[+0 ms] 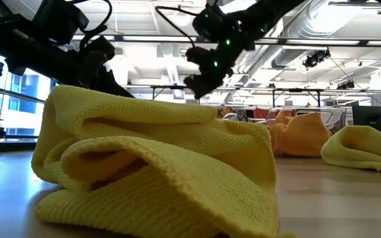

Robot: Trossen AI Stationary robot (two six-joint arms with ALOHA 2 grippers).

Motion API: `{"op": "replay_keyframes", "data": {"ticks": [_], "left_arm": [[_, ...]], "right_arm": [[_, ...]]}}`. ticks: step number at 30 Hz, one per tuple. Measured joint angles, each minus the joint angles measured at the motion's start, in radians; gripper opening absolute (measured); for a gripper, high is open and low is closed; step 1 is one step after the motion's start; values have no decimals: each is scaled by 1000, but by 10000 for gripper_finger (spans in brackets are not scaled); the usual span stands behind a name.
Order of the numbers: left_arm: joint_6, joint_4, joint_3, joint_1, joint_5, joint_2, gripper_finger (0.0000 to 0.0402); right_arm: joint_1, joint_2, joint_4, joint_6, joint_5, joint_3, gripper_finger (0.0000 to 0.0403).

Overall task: Sort microfiber towel by color & place in baskets
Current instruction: Put the yellow microfiber towel into the left transparent bin

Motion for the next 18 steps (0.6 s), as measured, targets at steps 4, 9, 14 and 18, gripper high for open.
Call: {"op": "replay_keyframes", "data": {"ticks": [4, 9, 14, 18], "left_arm": [[0, -2, 0, 0, 0, 0, 0], [2, -15, 0, 0, 0, 0, 0], [2, -40, 0, 0, 0, 0, 0], [-10, -41, 0, 0, 0, 0, 0]], "right_arm": [[-75, -2, -232, 132, -166, 127, 1], [-116, -2, -437, 209, -308, 220, 1], [-61, -5, -601, 235, -424, 237, 0], [59, -5, -720, 260, -435, 232, 0]]}}
